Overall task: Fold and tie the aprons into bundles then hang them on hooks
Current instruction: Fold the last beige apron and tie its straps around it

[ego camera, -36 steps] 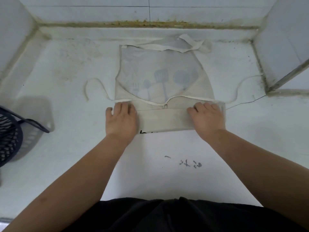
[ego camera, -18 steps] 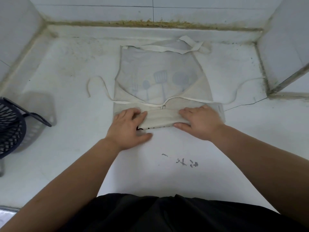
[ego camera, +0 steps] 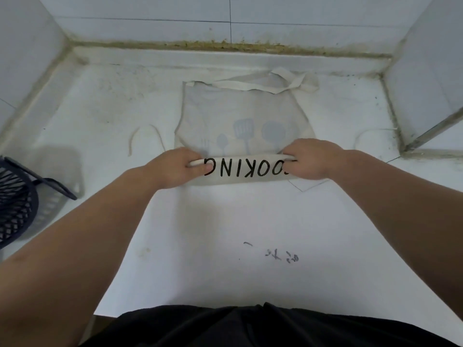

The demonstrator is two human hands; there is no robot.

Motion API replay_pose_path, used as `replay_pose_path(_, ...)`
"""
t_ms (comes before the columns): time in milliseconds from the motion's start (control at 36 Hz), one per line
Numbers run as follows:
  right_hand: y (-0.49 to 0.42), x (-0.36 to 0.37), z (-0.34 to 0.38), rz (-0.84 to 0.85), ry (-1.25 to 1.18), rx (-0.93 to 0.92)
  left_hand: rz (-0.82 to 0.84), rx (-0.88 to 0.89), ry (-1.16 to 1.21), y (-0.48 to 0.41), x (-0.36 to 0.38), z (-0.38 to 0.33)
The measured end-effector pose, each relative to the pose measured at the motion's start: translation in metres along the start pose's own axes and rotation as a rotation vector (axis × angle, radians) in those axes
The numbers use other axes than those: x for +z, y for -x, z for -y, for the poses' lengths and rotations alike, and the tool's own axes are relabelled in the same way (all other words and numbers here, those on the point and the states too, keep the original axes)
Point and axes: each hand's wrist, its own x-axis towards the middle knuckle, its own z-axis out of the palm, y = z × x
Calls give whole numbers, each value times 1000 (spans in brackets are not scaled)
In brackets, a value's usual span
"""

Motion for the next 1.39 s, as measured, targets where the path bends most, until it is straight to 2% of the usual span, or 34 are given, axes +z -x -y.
replay_pose_path(83, -9, 0, -3, 6, 18, 77, -3, -93, 189, -5, -2, 6)
replay_pose_path(306, -27, 3, -19, -74, 207, 219, -258, -254, 508, -9, 10, 22)
replay_pose_path(389, -28, 17, -19, -283, 364, 284, -343, -273, 435, -11, 20, 19)
replay_pose_path(472, -22, 38, -13, -412, 258, 333, -413, -301, 384, -12, 30, 15)
replay_pose_path(556, -18, 55, -4, -403, 100, 351, -476, -309, 406, -12, 38, 17)
replay_pose_path(639, -18, 64, 1, -341, 48, 324, -533, -328, 397, -11, 42, 16)
replay_pose_path(778, -25, 58, -10, -155, 89, 281, -611, -465, -52, -6, 50, 5)
replay_pose_path(833, -28, 54, -10, -141, 183, 276, -649, -313, -115, -7, 52, -4)
replay_pose_path(889, -31, 51, -4, -143, 253, 258, -583, 9, -147, -11, 56, -17)
replay_pose_path(917, -31, 50, 1, -145, 254, 235, -479, 145, -177, -13, 58, -27)
replay_pose_path(972, -32, 52, 11, -166, 248, 138, -228, 237, -267, -12, 66, -47)
replay_pose_path(1000, -31, 54, 15, -188, 256, 80, -128, 210, -295, -14, 71, -51)
replay_pose_path(1056, -31, 61, 17, -210, 244, 26, -56, 167, -292, -17, 74, -51)
replay_pose_path(1167, -31, 66, 10, -159, 91, 44, -54, 164, -285, -18, 73, -41)
replay_pose_path(1278, -27, 66, 12, -131, 63, 83, -110, -81, -334, -7, 74, -28)
replay_pose_path(1389, -7, 71, 14, -102, 58, 127, -39, -123, -348, 7, 71, -23)
